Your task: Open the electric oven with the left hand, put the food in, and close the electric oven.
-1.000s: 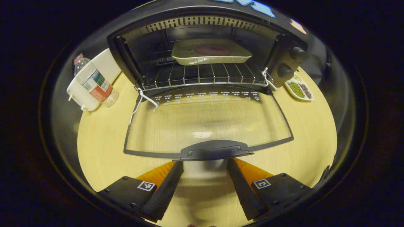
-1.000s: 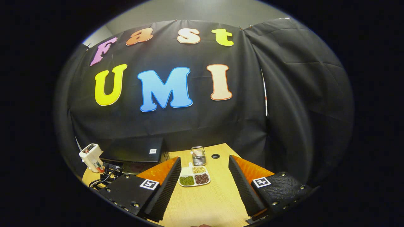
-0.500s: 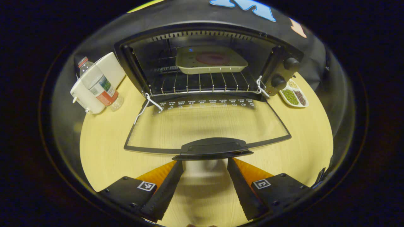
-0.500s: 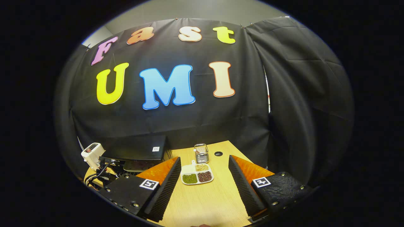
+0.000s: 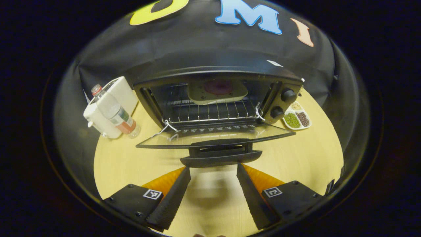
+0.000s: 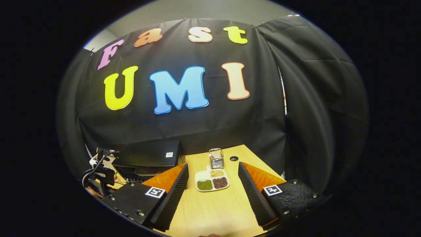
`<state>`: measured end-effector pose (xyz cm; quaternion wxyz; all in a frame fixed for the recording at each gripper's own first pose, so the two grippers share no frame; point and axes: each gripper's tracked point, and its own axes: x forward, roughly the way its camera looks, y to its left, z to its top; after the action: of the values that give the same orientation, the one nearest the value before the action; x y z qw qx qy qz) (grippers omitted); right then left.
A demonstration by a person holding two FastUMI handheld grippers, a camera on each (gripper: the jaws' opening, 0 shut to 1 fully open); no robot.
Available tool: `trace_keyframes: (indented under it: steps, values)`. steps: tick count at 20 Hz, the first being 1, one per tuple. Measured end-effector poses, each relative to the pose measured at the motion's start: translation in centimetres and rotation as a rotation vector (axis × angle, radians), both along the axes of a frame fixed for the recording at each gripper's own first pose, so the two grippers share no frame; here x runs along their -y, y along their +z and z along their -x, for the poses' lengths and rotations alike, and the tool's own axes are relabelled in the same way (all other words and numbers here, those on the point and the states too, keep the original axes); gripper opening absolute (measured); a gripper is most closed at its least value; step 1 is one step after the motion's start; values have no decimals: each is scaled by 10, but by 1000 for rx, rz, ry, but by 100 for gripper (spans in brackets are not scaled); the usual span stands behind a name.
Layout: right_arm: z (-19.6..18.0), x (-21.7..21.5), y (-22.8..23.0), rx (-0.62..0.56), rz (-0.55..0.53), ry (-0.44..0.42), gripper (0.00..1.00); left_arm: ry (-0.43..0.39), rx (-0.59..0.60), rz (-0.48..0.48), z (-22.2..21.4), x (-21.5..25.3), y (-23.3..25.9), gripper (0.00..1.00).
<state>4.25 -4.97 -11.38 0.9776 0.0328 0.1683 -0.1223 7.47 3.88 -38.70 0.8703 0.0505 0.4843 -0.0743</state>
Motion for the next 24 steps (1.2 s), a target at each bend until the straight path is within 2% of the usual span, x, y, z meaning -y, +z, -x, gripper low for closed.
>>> trace_keyframes:
  steps: [1,3,4,6,7,8,10,11,12,18,21,24]
  values:
    - [0,-1,-1,1,1,2,93,-6,15,-5,-3,0,4,96]
    - [-1,-4,0,2,3,10,93,-9,44,-9,-8,0,14,100]
    - [0,-5,0,3,5,16,93,-8,61,-6,-10,0,20,96]
    - [-2,-7,0,5,9,26,93,-6,146,-23,-19,-4,41,100]
    - [-3,-8,-1,6,10,31,93,-8,193,-36,-23,-6,54,96]
    - [-4,-9,-1,5,9,34,93,-8,233,-39,-24,-6,66,100]
    - [-6,-12,-2,3,2,46,93,0,299,-25,-25,-5,92,92]
    - [-7,-13,-4,2,0,53,93,5,333,-11,-27,-2,107,92]
    - [-9,-15,-3,4,-2,60,93,12,365,1,-27,-2,119,96]
    - [-24,-27,26,79,17,110,93,68,626,104,-1,2,230,96]
    - [-26,-41,58,146,31,148,93,71,807,108,14,0,300,97]
    - [-26,-66,95,223,21,208,92,89,918,136,38,0,353,99]
